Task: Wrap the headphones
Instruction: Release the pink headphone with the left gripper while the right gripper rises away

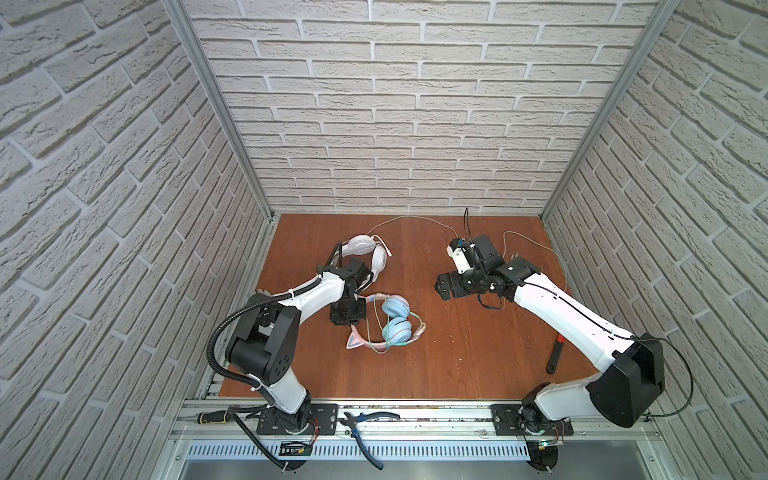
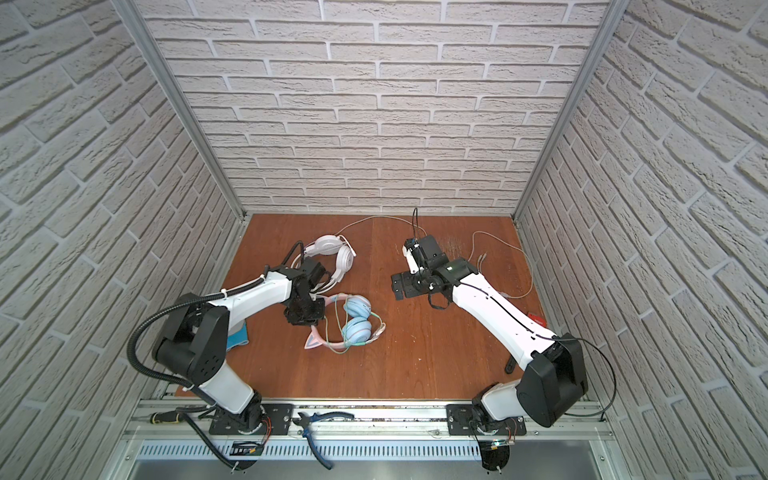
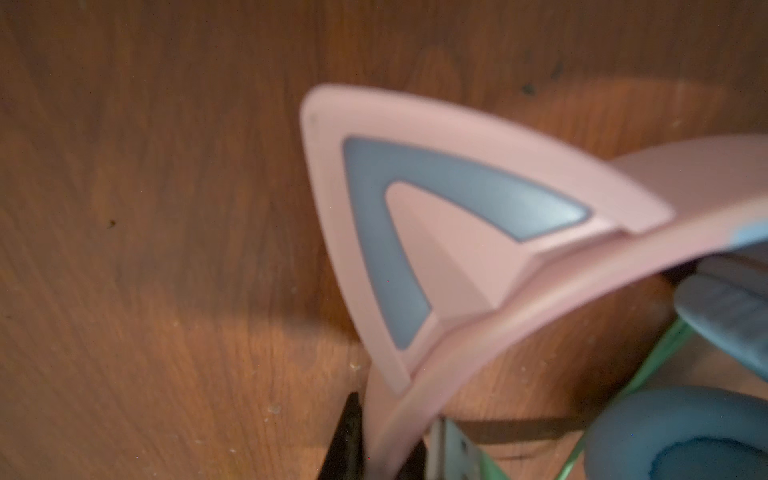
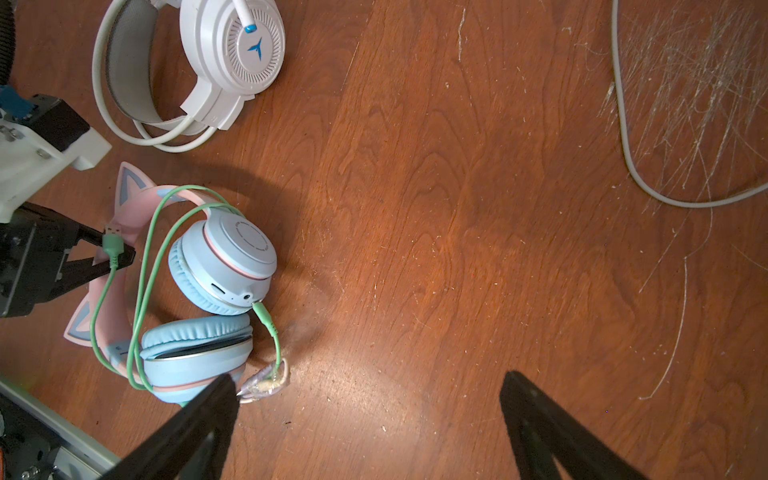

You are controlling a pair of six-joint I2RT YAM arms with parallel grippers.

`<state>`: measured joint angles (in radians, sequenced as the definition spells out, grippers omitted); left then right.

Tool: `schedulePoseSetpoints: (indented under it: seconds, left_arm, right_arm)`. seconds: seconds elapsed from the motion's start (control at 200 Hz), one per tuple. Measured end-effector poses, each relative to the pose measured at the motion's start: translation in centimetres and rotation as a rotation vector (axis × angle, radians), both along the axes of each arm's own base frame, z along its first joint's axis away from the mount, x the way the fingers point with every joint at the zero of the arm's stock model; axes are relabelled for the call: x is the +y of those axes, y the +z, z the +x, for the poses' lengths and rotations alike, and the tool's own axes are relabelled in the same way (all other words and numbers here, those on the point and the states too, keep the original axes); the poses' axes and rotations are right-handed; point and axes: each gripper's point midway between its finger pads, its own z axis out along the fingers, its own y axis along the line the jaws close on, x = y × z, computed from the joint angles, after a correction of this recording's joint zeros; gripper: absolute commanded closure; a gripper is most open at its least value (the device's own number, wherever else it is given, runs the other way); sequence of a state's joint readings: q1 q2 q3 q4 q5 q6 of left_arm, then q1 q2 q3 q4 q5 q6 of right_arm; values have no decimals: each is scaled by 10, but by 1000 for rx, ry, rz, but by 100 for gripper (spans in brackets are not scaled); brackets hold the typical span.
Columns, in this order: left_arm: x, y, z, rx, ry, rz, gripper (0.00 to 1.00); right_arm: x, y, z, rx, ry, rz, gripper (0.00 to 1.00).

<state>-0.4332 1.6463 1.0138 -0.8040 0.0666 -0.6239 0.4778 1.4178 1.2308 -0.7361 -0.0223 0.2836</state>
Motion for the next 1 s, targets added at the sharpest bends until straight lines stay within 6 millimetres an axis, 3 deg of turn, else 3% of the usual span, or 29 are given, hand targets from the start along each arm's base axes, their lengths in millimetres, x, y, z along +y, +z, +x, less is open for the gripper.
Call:
schedulePoseSetpoints:
  seconds: [0.19, 0.525, 0.65, 1.0]
  left_arm:
    - [5, -2, 5, -13, 0, -5, 100]
    - [7, -6, 7, -1, -3, -3, 76]
    - [6, -7, 8, 3, -2, -3, 61]
    - [1, -1, 14, -9, -2, -23, 50]
  right_arm:
    - [1, -4, 0, 10, 1, -4, 0]
    - [1, -7, 1, 21, 3, -6, 0]
    - [2, -9, 1, 26, 3, -9, 0]
    - [2, -12, 1, 35, 7, -11, 0]
